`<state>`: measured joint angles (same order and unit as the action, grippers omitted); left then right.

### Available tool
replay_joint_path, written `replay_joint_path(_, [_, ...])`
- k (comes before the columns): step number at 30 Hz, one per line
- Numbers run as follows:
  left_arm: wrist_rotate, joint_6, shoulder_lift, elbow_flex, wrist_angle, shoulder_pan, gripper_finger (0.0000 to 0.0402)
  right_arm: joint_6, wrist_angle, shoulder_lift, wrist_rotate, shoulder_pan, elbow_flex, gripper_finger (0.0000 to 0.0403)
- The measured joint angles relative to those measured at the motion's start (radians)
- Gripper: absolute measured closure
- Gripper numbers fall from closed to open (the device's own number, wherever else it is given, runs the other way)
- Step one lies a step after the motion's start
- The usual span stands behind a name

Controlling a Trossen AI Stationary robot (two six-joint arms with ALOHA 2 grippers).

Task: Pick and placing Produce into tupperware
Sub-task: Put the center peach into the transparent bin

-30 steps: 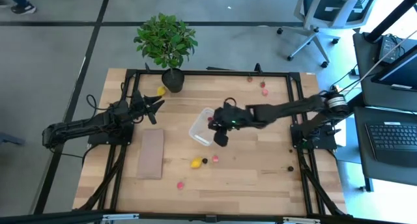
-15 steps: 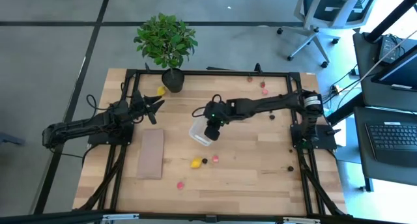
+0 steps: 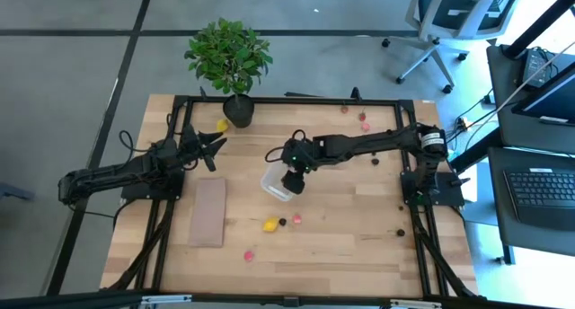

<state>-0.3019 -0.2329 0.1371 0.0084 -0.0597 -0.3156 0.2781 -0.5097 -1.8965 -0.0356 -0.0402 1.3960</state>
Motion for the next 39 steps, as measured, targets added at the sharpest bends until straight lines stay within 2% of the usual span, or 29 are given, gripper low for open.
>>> replay_joint_path(6, [0.000,0.000,0.000,0.000,0.000,0.000,0.0278,-0.100,-0.029,0.076,0.021,0.119,0.009,0.0135])
replay_joint_path(13, [0.000,0.000,0.000,0.000,0.000,0.000,0.0278,-0.090,-0.072,0.061,-0.168,0.300,0.005,0.0143])
replay_joint_path(19, [0.000,0.000,0.000,0.000,0.002,0.000,0.0278,-0.100,-0.058,0.015,-0.188,0.395,0.005,0.0153])
replay_joint_path(27, [0.005,0.000,0.000,0.000,0.005,0.000,0.0278,-0.049,-0.051,-0.064,-0.190,0.412,-0.003,0.0171])
replay_joint_path(32, [0.006,0.000,0.000,0.000,0.006,0.000,0.0278,-0.046,0.052,-0.087,-0.142,0.398,-0.075,0.0183])
replay_joint_path(39, [0.008,0.000,0.000,0.000,0.006,0.000,0.0278,-0.046,0.166,-0.088,-0.140,0.374,-0.151,0.0194])
